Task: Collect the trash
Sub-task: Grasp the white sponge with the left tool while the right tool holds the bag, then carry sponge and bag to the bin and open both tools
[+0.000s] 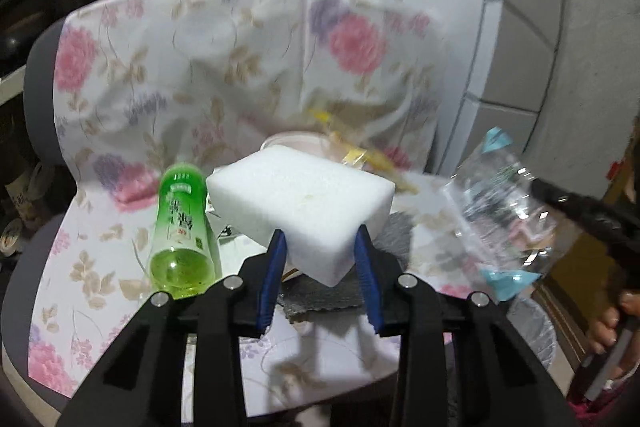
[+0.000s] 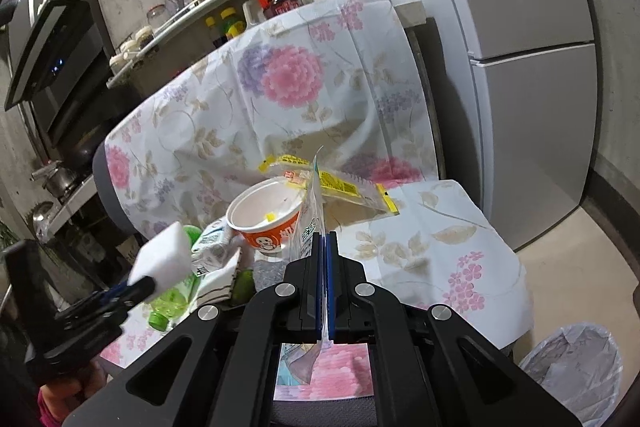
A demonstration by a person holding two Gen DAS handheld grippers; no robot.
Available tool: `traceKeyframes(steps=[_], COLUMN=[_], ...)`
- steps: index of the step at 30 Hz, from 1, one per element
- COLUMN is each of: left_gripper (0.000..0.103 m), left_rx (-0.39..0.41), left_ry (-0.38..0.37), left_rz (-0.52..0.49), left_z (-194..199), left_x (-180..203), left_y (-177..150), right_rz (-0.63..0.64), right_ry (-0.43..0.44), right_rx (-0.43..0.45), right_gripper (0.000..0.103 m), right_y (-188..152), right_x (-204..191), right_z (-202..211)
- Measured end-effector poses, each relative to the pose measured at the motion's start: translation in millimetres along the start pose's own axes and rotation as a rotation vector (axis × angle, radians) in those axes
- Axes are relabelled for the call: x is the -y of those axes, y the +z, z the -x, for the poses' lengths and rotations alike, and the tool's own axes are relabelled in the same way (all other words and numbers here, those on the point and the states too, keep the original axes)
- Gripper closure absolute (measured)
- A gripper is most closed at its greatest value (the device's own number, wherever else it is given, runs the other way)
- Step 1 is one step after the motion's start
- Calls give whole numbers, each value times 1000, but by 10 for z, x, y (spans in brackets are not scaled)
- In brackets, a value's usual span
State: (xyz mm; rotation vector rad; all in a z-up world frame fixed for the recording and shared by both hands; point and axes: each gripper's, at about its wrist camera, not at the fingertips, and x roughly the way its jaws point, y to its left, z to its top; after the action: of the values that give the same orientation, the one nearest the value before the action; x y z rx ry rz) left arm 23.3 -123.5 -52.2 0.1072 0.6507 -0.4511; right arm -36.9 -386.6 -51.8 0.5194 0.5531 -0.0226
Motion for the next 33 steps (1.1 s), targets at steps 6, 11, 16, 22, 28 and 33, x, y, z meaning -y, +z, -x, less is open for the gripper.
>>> traceKeyframes(steps=[6,11,16,22,28,33], left_gripper=[70,69,69,68,68,68], left_rx=[68,63,25,15,-85,-155], left_ry=[-110,-223,-356,-483,-591,-653], left_rz=[-40,-88,-189,-294,-376,-405], left_z=[255,154,-62,-263,-506,-731], left_x=[327,732,1327,2114,2772,3098], left_y=[7,-104,-290,-570,-888,-1059], right_rz=[-11,-21,-49,-95,-200,-265], right_ry=[-67,-176,-301,-448,-544,-590], right_rx=[38,68,94,114,79,59], right_gripper=[101,101,101,101,101,101], right_y=[-55,-149,-310,-612,-1065,-1364], right_x=[136,405,748,1218,1801,2218], right_z=[344,744,1168,1582,1702,1645])
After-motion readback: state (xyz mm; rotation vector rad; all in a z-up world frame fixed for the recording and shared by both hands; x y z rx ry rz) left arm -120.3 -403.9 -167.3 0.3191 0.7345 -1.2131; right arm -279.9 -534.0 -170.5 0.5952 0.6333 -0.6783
